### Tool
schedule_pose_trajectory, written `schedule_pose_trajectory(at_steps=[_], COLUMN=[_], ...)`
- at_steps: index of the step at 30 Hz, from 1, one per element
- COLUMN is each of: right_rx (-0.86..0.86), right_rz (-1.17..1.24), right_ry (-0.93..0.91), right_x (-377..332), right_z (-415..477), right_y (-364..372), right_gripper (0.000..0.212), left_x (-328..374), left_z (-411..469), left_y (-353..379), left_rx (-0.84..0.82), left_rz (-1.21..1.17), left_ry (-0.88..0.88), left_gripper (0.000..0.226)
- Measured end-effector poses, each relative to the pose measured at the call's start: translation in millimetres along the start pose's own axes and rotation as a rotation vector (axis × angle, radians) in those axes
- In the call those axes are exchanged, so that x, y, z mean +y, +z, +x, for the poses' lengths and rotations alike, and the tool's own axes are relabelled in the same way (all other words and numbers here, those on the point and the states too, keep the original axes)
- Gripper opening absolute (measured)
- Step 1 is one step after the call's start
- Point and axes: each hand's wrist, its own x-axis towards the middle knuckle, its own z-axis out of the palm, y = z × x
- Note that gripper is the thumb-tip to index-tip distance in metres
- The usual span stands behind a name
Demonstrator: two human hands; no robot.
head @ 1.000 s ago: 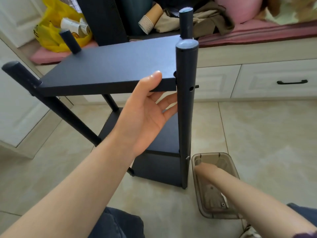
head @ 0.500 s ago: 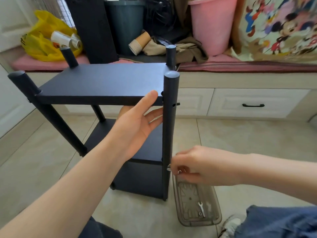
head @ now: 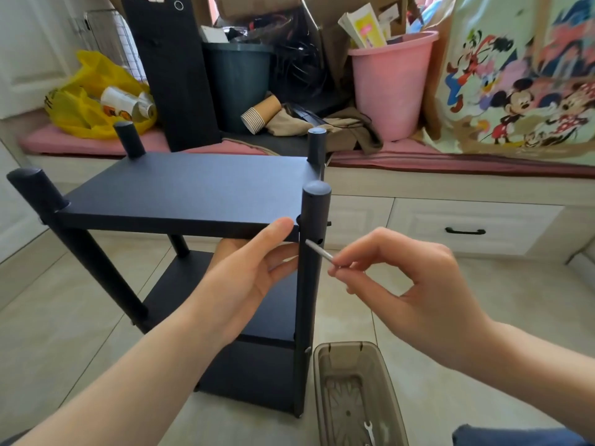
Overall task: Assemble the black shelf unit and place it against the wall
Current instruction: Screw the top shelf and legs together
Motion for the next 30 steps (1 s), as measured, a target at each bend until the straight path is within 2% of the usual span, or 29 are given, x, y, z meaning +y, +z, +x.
schedule_pose_trajectory(at_steps=[3, 8, 13, 19, 24, 30], right_rx=[0.000, 0.031, 0.016, 0.016, 0.038, 0.057], right_rz=[-0.022, 0.058, 0.101, 0.104, 0.122, 0.205], right_ry=[-0.028, 0.060, 0.118, 0.142, 0.175, 0.233], right_x=[1.5, 1.4, -3.2, -7.7, -7.7, -8.4], right_z=[-2.4, -6.4, -5.2, -4.3, -4.3, 0.1], right_y=[-1.7, -5.2, -2.6, -1.0, -1.9, 0.5], right_gripper=[0.009, 0.010, 0.009, 0.010, 0.009, 0.009], left_x=[-2.4, -7.7, -9.1, -9.0, -9.1, -10.1], left_z=[0.8, 0.6, -1.4, -2.1, -4.7, -4.8], left_y=[0.6, 2.7, 4.2, 5.0, 7.2, 9.0], left_rx=[-0.008, 0.032, 0.095, 0.125, 0.116, 0.113], left_rz=[-0.010, 0.032, 0.076, 0.077, 0.083, 0.059], left_ry=[0.009, 0.044, 0.025, 0.000, 0.002, 0.006], left_gripper=[0.034, 0.012, 0.027, 0.035, 0.058, 0.049])
